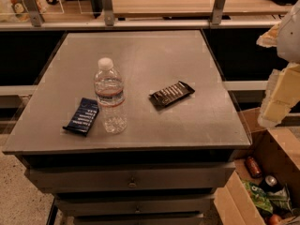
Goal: Pick water bottle
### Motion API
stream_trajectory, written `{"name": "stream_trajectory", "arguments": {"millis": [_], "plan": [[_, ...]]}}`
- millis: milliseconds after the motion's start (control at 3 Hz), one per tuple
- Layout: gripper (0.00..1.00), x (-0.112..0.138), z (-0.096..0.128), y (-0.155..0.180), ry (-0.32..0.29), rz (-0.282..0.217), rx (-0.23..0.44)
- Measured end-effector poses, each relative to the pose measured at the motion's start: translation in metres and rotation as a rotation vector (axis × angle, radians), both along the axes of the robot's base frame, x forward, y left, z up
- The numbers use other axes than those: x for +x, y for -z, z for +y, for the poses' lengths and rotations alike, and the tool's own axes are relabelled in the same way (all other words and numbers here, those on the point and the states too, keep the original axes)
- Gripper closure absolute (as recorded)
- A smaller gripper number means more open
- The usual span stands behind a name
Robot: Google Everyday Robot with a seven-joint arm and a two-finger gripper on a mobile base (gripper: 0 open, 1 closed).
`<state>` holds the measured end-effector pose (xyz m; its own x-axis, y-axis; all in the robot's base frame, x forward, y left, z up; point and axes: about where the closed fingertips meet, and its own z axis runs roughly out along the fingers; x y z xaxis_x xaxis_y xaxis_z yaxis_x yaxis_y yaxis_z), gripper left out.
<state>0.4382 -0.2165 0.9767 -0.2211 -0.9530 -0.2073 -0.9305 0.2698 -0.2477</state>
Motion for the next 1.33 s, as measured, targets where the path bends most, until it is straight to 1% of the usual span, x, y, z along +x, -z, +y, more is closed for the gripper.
{"name": "stream_trajectory", "arguments": {"millis": [333, 667, 1000, 1333], "plan": [[0.00, 0.000, 0.000, 0.000, 0.000, 0.000, 0.000], [0.00, -0.001, 0.004, 0.001, -0.002, 0.002, 0.055], [0.00, -0.002, 0.015, 0.017, -0.027, 0.000, 0.183], [0.00, -0.006, 0.036, 0.035, -0.060, -0.032, 0.352]]}}
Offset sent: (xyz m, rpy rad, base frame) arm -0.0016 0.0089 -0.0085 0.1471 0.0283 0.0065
